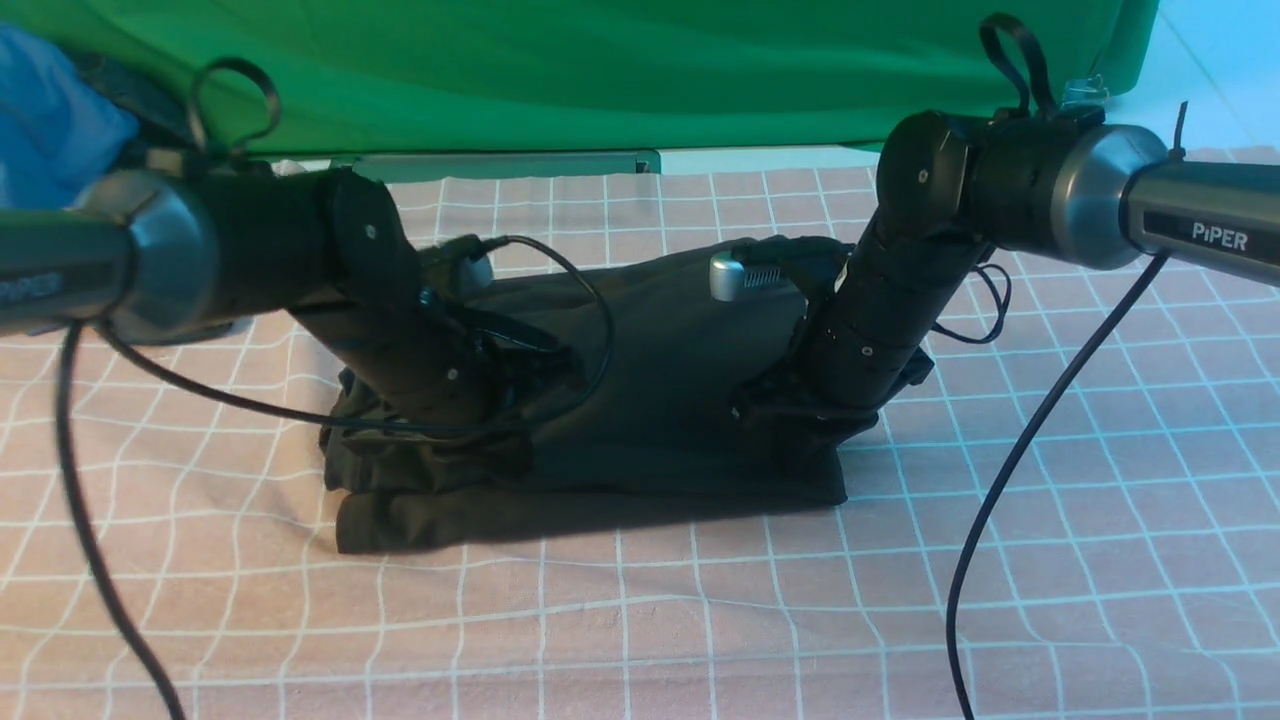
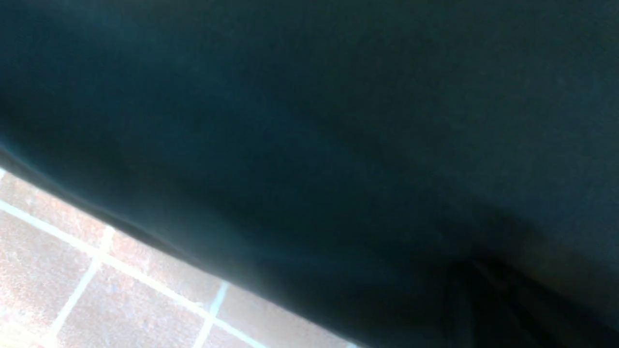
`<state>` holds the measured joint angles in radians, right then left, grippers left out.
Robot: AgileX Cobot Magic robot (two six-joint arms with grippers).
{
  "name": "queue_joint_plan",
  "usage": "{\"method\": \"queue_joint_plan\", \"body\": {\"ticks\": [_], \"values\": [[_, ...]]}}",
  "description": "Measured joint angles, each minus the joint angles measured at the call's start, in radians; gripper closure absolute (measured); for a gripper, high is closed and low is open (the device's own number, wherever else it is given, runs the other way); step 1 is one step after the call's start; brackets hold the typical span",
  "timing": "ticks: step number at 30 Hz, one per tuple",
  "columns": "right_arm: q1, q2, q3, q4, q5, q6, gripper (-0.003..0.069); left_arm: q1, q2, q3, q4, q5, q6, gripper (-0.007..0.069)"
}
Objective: Fold a long-sleeved shirt over a pink coffee tablecloth.
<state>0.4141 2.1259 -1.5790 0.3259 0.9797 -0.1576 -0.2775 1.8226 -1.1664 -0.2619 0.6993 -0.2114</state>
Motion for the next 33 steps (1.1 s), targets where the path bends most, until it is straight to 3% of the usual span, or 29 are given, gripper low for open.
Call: {"method": "queue_joint_plan", "body": {"ticks": [7, 18, 29, 33], "values": [[0.001, -0.073, -0.058, -0.031, 0.0, 0.0, 0.0622, 0.039, -0.144, 0.008, 0.062, 0.009, -0.016, 0.061], [0.131, -0.052, -0.1, -0.031, -0.025, -0.029, 0.0622, 0.181, -0.036, 0.008, 0.073, 0.046, -0.039, 0.061], [0.141, 0.027, -0.102, -0.039, 0.015, -0.029, 0.0622, 0.284, -0.034, 0.008, 0.085, 0.076, -0.048, 0.061], [0.141, 0.018, -0.121, -0.041, 0.041, -0.029, 0.0622, 0.278, -0.103, 0.008, -0.003, 0.078, -0.013, 0.061]]}}
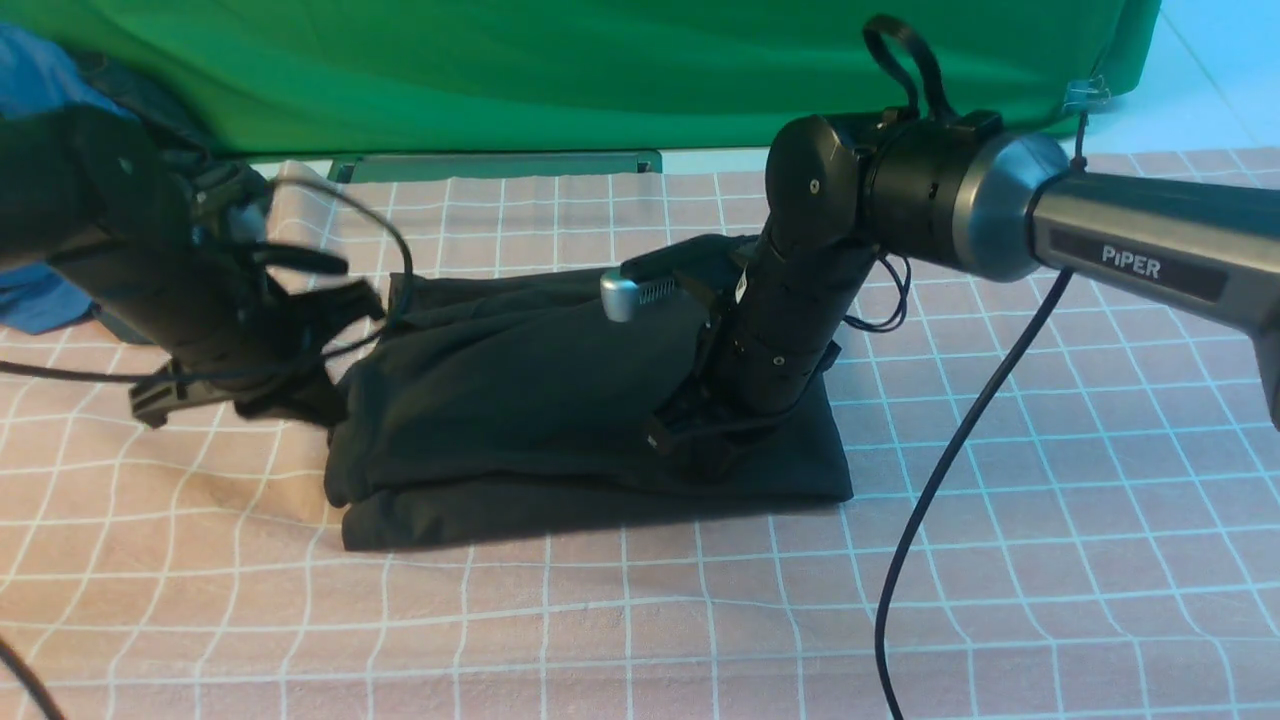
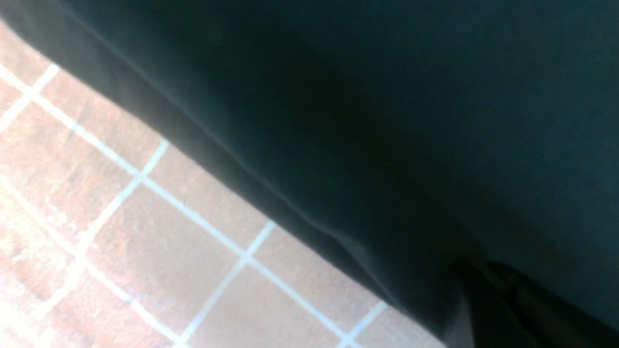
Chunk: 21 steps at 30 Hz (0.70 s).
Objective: Fold a long-sleeved shirt over a pink coffee tablecloth.
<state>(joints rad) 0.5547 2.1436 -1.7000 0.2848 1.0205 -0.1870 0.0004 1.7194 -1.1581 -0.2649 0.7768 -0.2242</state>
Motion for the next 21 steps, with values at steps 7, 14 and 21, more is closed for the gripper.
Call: {"method": "queue_joint_plan", "body": {"ticks": [7, 14, 21], "values": [[-0.012, -0.064, -0.075, -0.037, 0.005, 0.004, 0.0622, -0.156, -0.051, 0.0, -0.224, -0.047, 0.141, 0.061], [-0.064, -0.051, -0.082, -0.074, 0.092, 0.012, 0.0622, -0.26, 0.07, 0.02, -0.209, -0.033, 0.13, 0.061], [-0.068, -0.004, -0.082, -0.099, 0.127, 0.019, 0.0622, -0.264, 0.101, 0.056, -0.188, -0.028, 0.116, 0.061]]}}
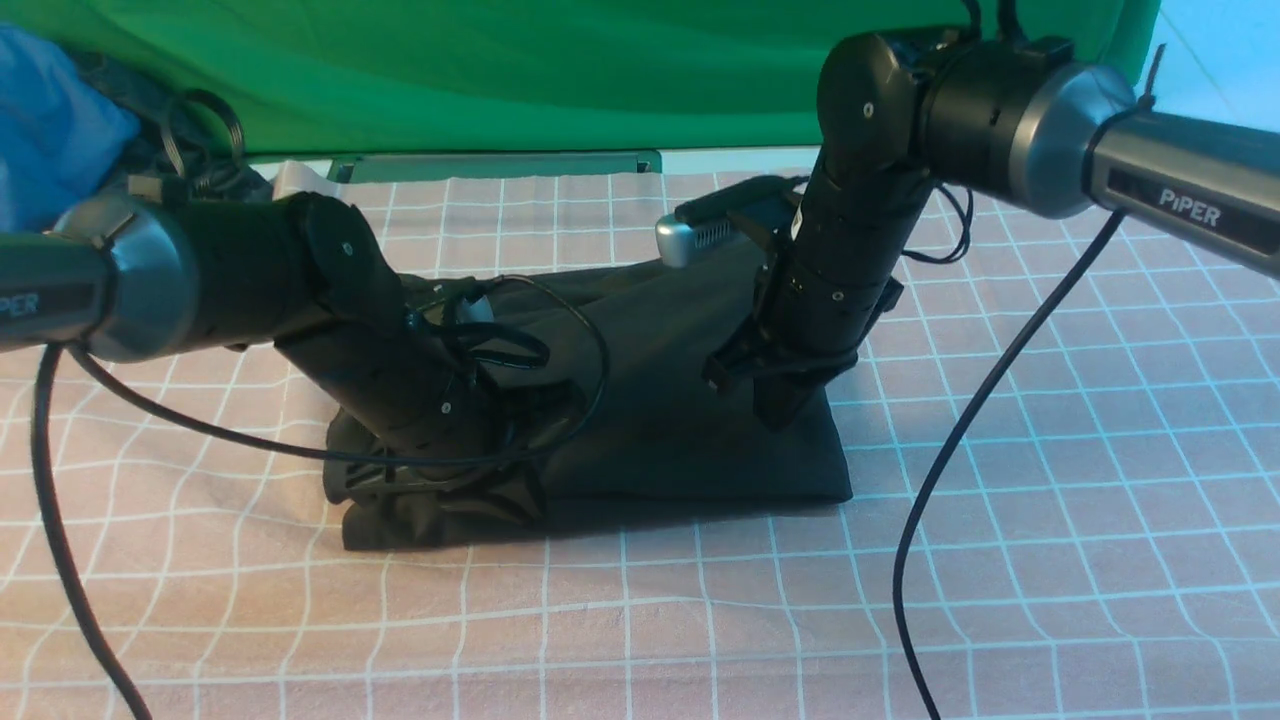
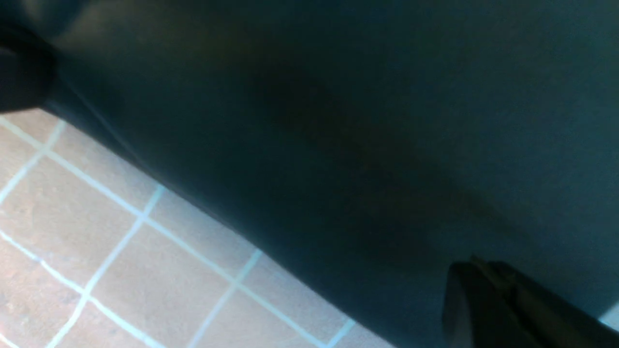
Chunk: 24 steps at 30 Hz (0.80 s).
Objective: Fold a long-sleeved shirt over a pink coffee tablecloth.
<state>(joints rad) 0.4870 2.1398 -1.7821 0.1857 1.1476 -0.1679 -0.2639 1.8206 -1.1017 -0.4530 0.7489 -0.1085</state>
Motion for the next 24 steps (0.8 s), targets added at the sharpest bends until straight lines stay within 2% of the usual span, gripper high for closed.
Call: {"method": "queue_joint_plan", "body": {"ticks": [5, 10, 15, 19, 24], "values": [[0.0, -0.006, -0.028, -0.017, -0.022, -0.001, 0.0622, 0.004, -0.098, -0.039, 0.035, -0.002, -0.017, 0.061], [-0.007, -0.023, -0.118, -0.04, -0.059, 0.003, 0.0622, 0.044, -0.177, -0.156, 0.144, -0.039, -0.114, 0.061], [-0.028, -0.027, -0.18, -0.042, -0.1, 0.007, 0.0622, 0.137, -0.118, -0.279, 0.191, -0.042, -0.145, 0.061], [-0.041, -0.027, -0.181, -0.045, -0.097, 0.007, 0.0622, 0.159, -0.034, -0.315, 0.196, -0.041, -0.09, 0.061], [-0.048, -0.027, -0.182, -0.047, -0.085, 0.005, 0.0622, 0.158, 0.087, -0.318, 0.198, -0.06, 0.086, 0.0602]]}}
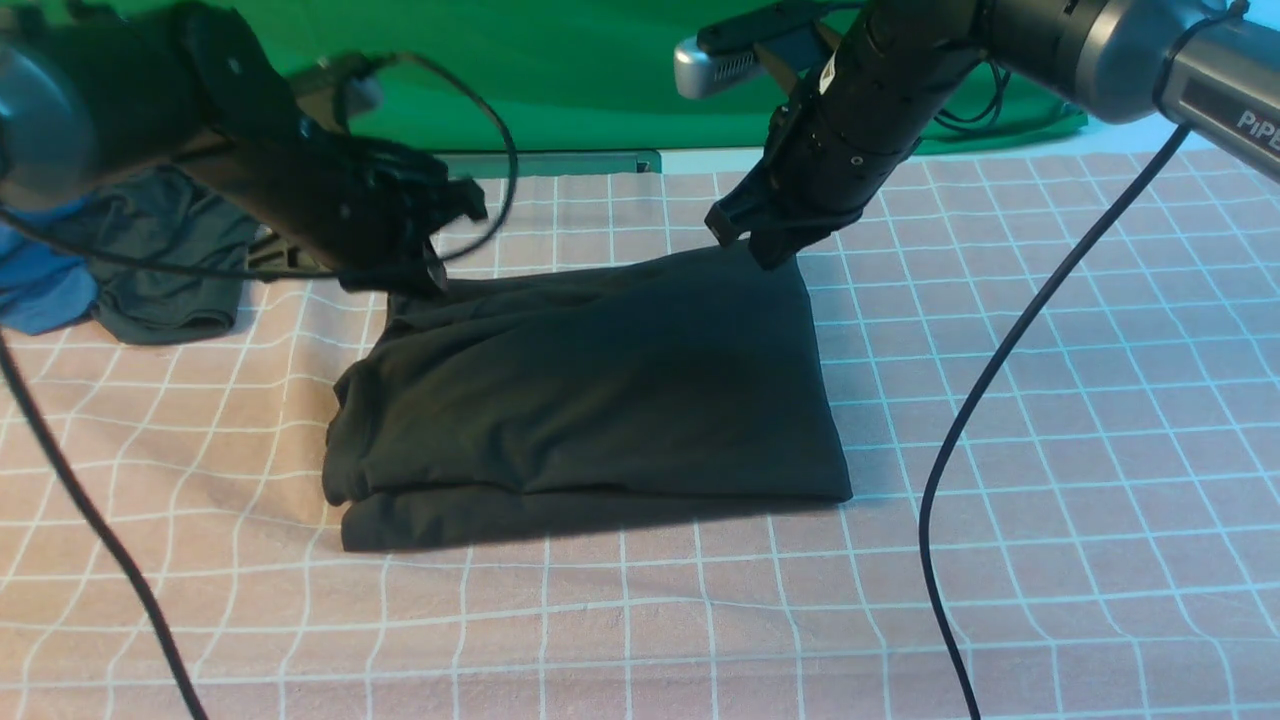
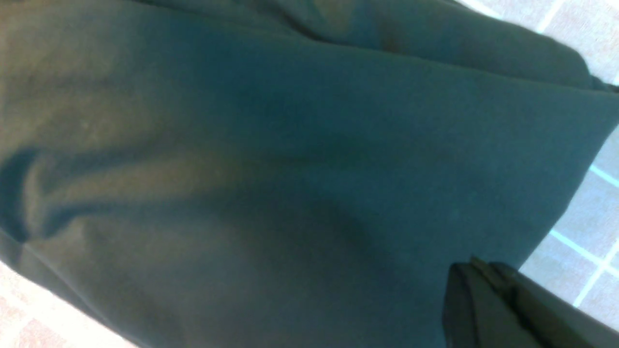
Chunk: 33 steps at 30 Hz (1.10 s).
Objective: Fold a long-sleeved shirt over a pink coffee tablecloth.
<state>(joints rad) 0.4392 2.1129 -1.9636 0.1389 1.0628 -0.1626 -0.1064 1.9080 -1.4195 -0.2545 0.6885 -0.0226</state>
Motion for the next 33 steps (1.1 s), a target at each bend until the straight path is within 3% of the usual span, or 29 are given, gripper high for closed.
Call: {"method": "queue_joint_plan", "body": {"ticks": [7, 8, 13, 19, 23, 27, 28, 29, 30, 33], "values": [[0.0, 0.004, 0.0, -0.001, 0.013, 0.0, 0.0622, 0.0, 0.056, -0.001, 0.033, -0.053, 0.031, 0.0469], [0.0, 0.005, 0.0, -0.001, 0.014, 0.0, 0.0622, 0.0, 0.061, -0.001, 0.047, -0.053, 0.033, 0.0403], [0.0, 0.005, 0.0, -0.001, 0.015, 0.0, 0.0622, 0.0, 0.068, -0.001, 0.062, -0.053, 0.09, 0.024], [0.0, 0.005, 0.0, -0.001, 0.013, 0.0, 0.0622, 0.0, 0.076, -0.001, 0.064, -0.057, 0.146, 0.018], [0.0, 0.006, 0.0, 0.0, 0.013, 0.0, 0.0622, 0.0, 0.098, -0.001, 0.064, -0.046, 0.163, 0.0204], [0.0, 0.006, 0.0, 0.0, 0.013, 0.0, 0.0622, 0.0, 0.108, -0.001, 0.064, -0.032, 0.164, 0.0334], [0.0, 0.006, 0.0, 0.0, 0.013, 0.0, 0.0622, 0.0, 0.108, -0.001, 0.064, -0.024, 0.166, 0.0435], [0.0, 0.006, 0.0, 0.0, 0.013, 0.0, 0.0622, 0.0, 0.107, -0.001, 0.064, -0.023, 0.168, 0.0447], [0.0, 0.006, 0.0, 0.0, 0.012, 0.0, 0.0622, 0.0, 0.106, -0.001, 0.064, -0.016, 0.182, 0.0536], [0.0, 0.006, 0.0, 0.0, 0.008, 0.0, 0.0622, 0.0, 0.096, -0.001, 0.064, -0.006, 0.194, 0.0599]]}}
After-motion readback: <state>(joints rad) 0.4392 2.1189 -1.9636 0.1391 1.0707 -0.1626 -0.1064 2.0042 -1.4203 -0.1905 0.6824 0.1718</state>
